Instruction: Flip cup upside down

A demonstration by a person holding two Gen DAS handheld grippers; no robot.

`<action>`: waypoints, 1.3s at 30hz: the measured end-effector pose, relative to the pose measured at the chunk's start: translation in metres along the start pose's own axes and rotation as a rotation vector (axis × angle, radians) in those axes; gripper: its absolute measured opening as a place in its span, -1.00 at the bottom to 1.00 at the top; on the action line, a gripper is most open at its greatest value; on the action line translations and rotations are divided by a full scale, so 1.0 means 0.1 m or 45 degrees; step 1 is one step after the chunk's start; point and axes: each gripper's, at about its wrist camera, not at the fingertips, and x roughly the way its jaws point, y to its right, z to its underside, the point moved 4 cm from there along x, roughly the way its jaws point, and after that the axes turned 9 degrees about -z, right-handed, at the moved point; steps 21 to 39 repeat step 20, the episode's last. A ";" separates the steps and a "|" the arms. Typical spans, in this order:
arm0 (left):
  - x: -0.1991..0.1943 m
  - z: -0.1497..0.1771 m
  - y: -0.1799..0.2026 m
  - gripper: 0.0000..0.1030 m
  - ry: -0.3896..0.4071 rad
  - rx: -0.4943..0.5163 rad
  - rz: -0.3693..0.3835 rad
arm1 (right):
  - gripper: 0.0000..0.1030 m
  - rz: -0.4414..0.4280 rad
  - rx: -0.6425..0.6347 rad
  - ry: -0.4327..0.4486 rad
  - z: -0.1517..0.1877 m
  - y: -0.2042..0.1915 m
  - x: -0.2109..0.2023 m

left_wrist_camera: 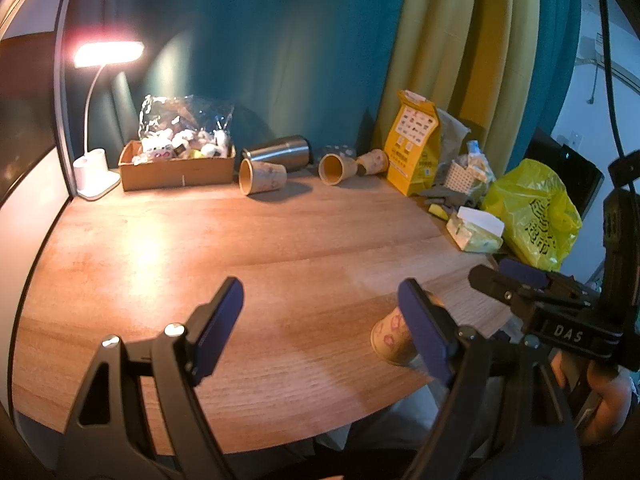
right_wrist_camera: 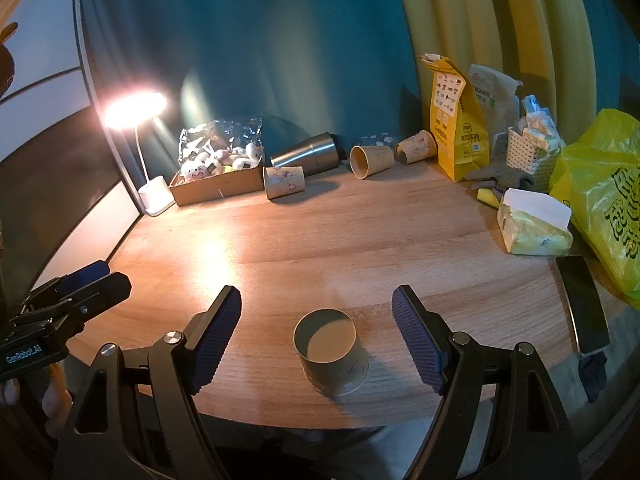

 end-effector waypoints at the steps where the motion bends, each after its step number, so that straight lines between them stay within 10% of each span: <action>1: 0.00 0.00 0.00 0.57 -0.001 -0.001 -0.001 | 0.57 0.001 0.000 0.000 0.00 0.00 0.00; 39: 0.08 0.18 -0.04 0.57 -0.011 -0.011 -0.025 | 0.57 -0.005 -0.017 -0.045 0.20 0.00 0.03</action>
